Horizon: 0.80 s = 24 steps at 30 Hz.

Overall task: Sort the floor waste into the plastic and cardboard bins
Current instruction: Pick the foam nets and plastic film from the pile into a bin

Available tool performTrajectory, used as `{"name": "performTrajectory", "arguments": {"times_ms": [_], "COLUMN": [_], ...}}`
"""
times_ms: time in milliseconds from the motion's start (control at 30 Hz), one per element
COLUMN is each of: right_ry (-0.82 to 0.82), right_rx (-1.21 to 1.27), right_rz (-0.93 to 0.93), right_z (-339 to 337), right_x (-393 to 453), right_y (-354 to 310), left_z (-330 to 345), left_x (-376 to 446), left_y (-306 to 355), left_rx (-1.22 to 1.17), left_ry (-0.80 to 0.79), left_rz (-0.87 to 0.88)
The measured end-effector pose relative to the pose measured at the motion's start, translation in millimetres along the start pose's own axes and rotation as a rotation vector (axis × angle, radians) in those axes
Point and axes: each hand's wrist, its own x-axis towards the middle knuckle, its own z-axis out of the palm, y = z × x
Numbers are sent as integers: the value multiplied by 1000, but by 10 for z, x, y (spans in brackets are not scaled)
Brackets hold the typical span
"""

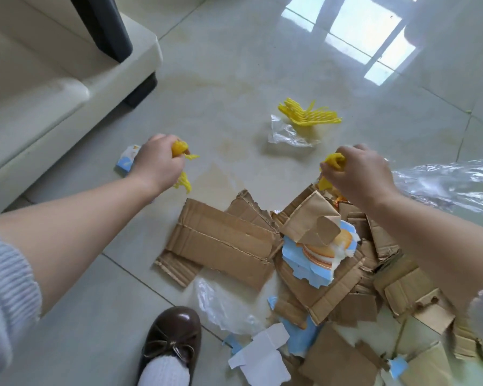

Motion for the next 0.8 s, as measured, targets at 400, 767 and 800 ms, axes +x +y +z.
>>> {"name": "performTrajectory", "arguments": {"times_ms": [400, 767, 800], "right_ry": [-77, -266, -241], "right_rx": [13, -222, -226], "right_rz": [-70, -150, -143], "right_z": [169, 663, 686], "right_x": [834, 1516, 1507], "right_y": [135, 343, 351], "left_z": [581, 1332, 1351], "left_x": [712, 1003, 999], "left_y": [1006, 1209, 1204], "left_rx": [194, 325, 307], "left_ry": [-149, -324, -291], "left_rz": [560, 696, 667]}}
